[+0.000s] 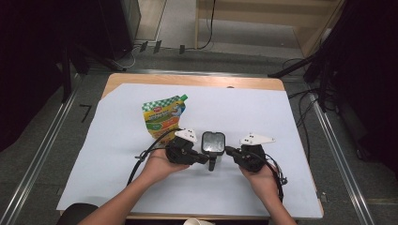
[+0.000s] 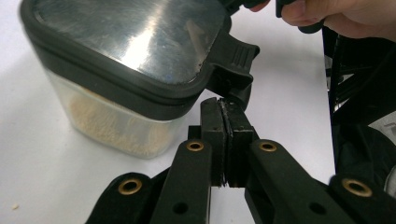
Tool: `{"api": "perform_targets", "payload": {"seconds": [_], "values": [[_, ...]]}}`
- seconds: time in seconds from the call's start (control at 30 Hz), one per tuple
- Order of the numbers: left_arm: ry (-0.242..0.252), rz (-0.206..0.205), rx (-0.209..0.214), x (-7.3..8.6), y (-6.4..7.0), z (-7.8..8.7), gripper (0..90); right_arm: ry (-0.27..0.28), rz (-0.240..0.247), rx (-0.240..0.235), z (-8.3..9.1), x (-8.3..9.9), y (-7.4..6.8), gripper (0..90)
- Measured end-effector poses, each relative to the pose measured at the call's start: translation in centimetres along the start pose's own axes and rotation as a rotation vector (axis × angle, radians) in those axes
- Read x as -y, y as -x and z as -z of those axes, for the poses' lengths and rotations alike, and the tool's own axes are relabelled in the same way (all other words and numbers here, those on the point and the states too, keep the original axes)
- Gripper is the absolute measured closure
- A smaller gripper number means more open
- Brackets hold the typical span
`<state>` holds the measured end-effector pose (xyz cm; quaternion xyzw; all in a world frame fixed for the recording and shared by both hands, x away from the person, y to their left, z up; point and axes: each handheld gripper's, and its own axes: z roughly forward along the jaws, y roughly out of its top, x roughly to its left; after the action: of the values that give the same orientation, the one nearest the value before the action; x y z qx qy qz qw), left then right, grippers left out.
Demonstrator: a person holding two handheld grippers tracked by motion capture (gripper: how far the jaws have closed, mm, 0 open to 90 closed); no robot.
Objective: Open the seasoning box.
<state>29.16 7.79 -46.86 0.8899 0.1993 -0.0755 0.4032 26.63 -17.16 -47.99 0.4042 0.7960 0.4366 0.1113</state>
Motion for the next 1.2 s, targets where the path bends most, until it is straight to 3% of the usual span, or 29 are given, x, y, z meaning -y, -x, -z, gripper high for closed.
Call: {"api": "perform_targets", "payload": {"seconds": [0.5, 0.7, 0.87, 1.03, 1.2], "values": [[0.012, -0.015, 0.042, -0.5, 1.1, -1.6, 89.7, -0.002, -0.012, 0.018, -0.3, -0.1, 0.3, 90.0], [0.007, -0.028, 0.051, -0.6, 1.5, -0.5, 87.6, 0.011, -0.013, 0.027, 0.7, -0.1, 0.0, 90.0], [0.002, -0.038, 0.067, -0.5, 1.5, 0.9, 78.2, -0.004, -0.008, 0.016, 1.7, 0.6, -0.9, 90.0], [0.003, -0.042, 0.067, -0.3, 0.8, 2.1, 70.3, -0.01, 0.0, -0.01, 3.1, 1.4, -2.4, 90.0], [0.02, -0.021, 0.06, -0.1, 0.1, 2.8, 62.2, -0.016, 0.036, -0.036, 3.2, 1.8, -4.0, 90.0]]}}
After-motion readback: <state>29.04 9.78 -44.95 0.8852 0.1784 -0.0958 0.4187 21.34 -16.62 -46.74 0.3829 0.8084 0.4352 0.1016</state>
